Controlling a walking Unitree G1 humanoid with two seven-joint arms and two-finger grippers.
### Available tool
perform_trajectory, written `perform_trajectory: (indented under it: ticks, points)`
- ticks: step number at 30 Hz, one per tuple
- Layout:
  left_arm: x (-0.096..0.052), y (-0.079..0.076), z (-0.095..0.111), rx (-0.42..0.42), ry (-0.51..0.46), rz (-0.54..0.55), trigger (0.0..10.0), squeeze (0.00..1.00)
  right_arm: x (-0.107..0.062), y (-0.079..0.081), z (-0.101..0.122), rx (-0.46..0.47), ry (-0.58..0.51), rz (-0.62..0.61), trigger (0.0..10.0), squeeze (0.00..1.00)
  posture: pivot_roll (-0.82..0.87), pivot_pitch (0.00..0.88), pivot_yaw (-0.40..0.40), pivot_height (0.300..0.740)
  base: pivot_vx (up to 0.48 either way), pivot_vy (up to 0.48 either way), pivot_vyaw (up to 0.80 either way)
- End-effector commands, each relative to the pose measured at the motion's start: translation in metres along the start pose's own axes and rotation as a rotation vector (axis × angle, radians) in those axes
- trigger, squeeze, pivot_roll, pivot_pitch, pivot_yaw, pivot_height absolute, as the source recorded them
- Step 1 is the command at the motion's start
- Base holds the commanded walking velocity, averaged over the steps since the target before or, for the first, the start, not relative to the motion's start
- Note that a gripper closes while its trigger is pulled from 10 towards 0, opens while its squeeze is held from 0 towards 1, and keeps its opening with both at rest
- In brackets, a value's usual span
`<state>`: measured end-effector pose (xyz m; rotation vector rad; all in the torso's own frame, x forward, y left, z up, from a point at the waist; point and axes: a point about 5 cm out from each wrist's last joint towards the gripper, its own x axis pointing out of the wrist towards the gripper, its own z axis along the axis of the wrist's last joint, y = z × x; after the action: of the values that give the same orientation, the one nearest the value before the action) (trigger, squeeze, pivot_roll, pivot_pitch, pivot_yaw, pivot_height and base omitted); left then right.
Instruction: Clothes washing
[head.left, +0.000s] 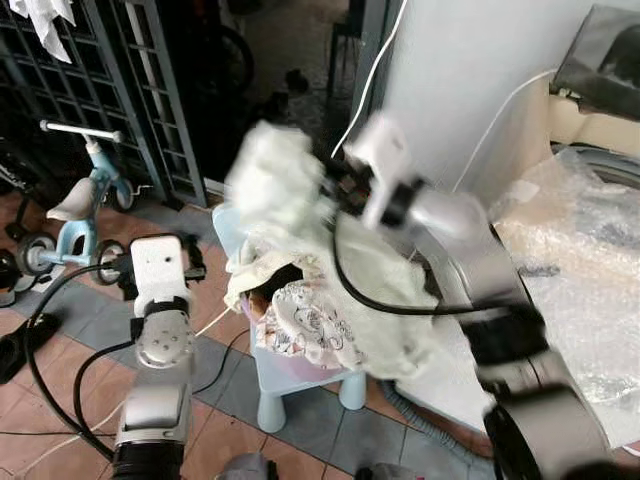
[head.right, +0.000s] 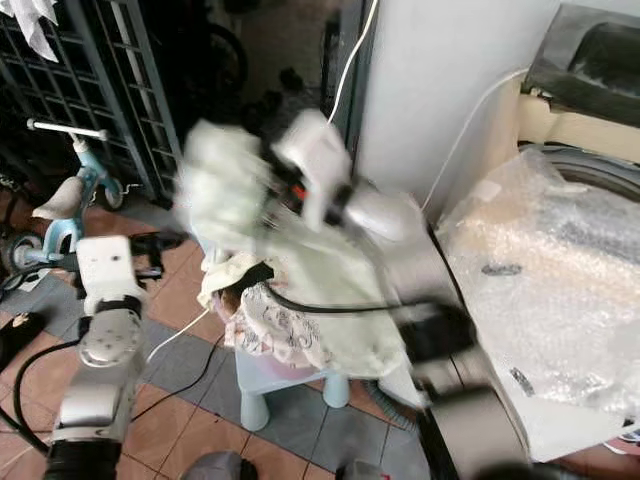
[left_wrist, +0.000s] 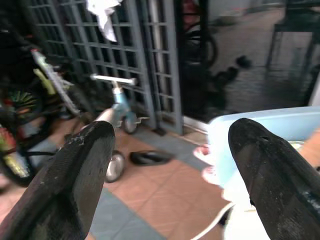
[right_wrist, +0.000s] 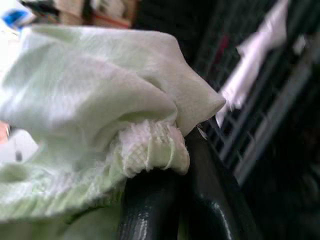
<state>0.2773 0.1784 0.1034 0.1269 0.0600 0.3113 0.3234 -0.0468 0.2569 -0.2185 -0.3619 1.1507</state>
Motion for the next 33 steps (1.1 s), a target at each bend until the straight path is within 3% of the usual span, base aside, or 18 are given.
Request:
perform_trajectory:
  ticks: [1,2,3,4,5,7,9,11,14,15,16,19,25,29,33]
  points:
    - [0.0,-0.006,0.002,0.008,-0.007,-0.009,10.0,0.0,0.006,-0.011,0.017,-0.01,-0.054,0.008,10.0,0.0,0.0,0.0,-0.009,0.74,0.0,0.0,0.0]
    - [0.0,-0.008,0.002,0.007,-0.008,-0.007,10.0,0.0,0.012,-0.021,0.035,-0.025,-0.13,-0.035,10.0,0.0,0.0,0.0,-0.014,0.74,0.0,0.0,0.0]
    - [0.0,-0.009,0.003,0.004,-0.014,0.002,10.0,0.0,0.018,-0.058,0.082,-0.004,-0.33,-0.283,10.0,0.0,0.01,0.0,-0.021,0.74,0.0,0.0,0.0]
    - [0.0,-0.007,0.004,0.009,-0.017,0.016,10.0,0.0,0.008,-0.087,0.105,0.041,-0.423,-0.491,10.0,0.0,0.01,0.0,-0.027,0.74,0.0,0.0,0.0]
    - [0.0,-0.006,0.004,0.011,-0.018,0.022,10.0,0.0,0.003,-0.096,0.112,0.063,-0.45,-0.549,10.0,0.0,0.01,0.0,-0.027,0.74,0.0,0.0,0.0]
    - [-0.001,-0.004,0.003,0.013,-0.015,0.032,10.0,0.0,-0.008,-0.108,0.116,0.055,-0.464,-0.649,10.0,0.0,0.01,0.0,-0.031,0.74,0.0,0.0,0.0]
    - [-0.002,-0.001,0.001,0.017,-0.011,0.045,10.0,0.0,-0.024,-0.118,0.11,-0.106,-0.379,-0.757,10.0,0.0,0.01,0.0,-0.032,0.74,0.0,0.0,0.0]
    - [-0.002,-0.001,-0.001,0.02,-0.007,0.049,10.0,0.0,-0.045,-0.13,0.072,-0.09,-0.201,-0.909,10.0,0.0,0.01,0.0,-0.03,0.74,0.0,0.0,0.0]
    - [-0.002,-0.004,-0.001,0.021,-0.007,0.046,10.0,0.0,-0.056,-0.124,0.027,-0.087,-0.011,-0.959,10.0,0.0,0.0,0.0,-0.024,0.74,0.0,0.0,0.0]
    - [-0.002,-0.005,0.0,0.021,-0.007,0.044,10.0,0.0,-0.056,-0.117,0.011,-0.073,0.046,-0.932,10.0,0.0,0.0,0.0,-0.023,0.74,0.0,0.0,0.0]
    - [-0.002,-0.006,0.0,0.022,-0.008,0.039,10.0,0.0,-0.057,-0.101,-0.02,-0.044,0.168,-0.873,10.0,0.0,0.0,0.0,-0.023,0.74,0.0,0.0,0.0]
    - [-0.001,-0.006,0.0,0.026,-0.009,0.031,10.0,0.0,-0.063,-0.082,-0.047,0.002,0.231,-0.854,10.0,0.0,0.0,0.0,-0.016,0.74,0.0,0.0,0.0]
    - [-0.002,-0.008,0.002,0.03,-0.018,0.019,10.0,0.0,-0.067,-0.067,-0.055,0.015,0.224,-0.822,10.0,0.0,0.0,0.0,-0.007,0.74,0.0,0.0,0.0]
    - [-0.003,-0.014,0.006,0.048,-0.041,-0.005,10.0,0.0,-0.065,-0.046,-0.045,-0.103,0.162,-0.716,10.0,0.0,0.0,0.0,-0.01,0.74,0.0,0.0,0.0]
    - [-0.004,-0.013,0.004,0.048,-0.041,-0.019,10.0,0.0,-0.082,-0.039,-0.043,-0.123,0.128,-0.838,10.0,0.0,0.0,0.0,-0.011,0.74,0.0,0.0,0.0]
